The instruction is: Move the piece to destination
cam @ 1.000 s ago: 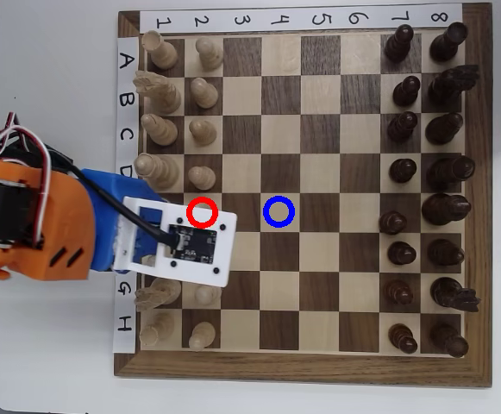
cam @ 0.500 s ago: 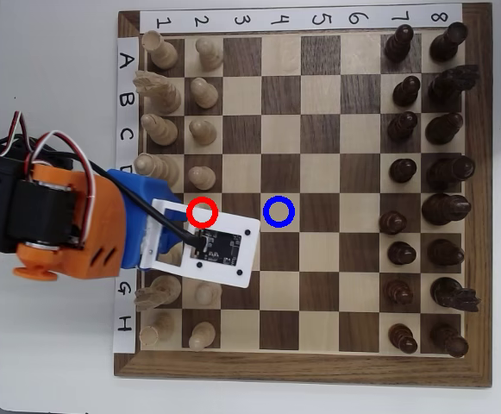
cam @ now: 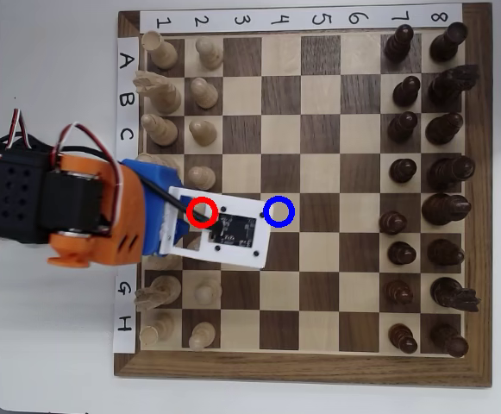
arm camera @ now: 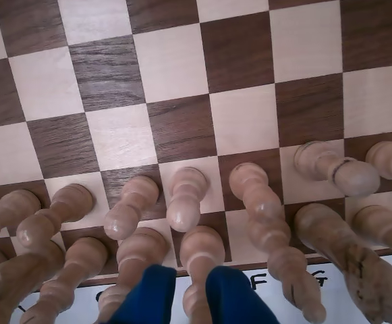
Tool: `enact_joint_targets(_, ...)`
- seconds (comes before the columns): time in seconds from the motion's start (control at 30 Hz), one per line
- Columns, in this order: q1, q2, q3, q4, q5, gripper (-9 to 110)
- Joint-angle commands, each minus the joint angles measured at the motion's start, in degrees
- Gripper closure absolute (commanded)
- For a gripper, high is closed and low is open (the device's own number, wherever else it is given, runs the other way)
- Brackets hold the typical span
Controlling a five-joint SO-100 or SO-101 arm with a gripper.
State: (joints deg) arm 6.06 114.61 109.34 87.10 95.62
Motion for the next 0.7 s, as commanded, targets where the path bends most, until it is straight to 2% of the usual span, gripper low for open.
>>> enact_joint_targets(0.0, -2.1, -1.3, -5.7, -2.9, 0.1, 93)
enact_joint_targets(0.4, -0.8, -2.5, -2.5, -8.4, -1.0, 85)
enact_joint_targets(0.67, -1.1, -3.7, 0.6, -9.1, -1.1, 85)
